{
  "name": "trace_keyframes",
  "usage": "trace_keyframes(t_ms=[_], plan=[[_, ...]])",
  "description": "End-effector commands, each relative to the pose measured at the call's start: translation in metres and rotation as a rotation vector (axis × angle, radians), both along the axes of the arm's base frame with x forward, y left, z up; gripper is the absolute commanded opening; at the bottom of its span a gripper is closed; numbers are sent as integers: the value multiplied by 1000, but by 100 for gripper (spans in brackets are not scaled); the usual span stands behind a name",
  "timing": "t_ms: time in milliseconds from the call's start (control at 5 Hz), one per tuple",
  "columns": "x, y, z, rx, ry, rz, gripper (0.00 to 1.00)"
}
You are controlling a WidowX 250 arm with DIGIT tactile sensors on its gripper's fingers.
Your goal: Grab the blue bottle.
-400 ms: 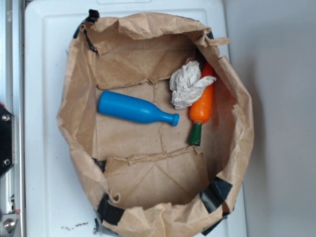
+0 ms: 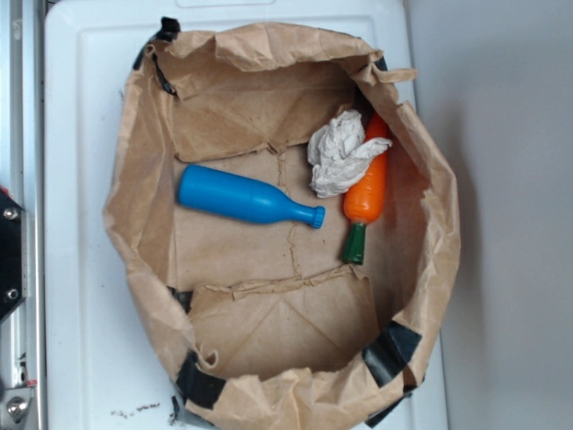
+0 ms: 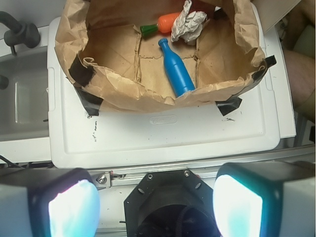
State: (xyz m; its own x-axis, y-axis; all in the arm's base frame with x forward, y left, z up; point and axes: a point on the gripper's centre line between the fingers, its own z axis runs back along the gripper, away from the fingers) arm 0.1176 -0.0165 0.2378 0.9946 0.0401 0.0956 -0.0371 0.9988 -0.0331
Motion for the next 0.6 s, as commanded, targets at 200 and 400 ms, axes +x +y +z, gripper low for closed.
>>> trace_keyframes(t_ms=[200, 400], plan=[[47, 16, -22, 57, -19, -77, 100], [78, 20, -35, 38, -3, -193, 100]])
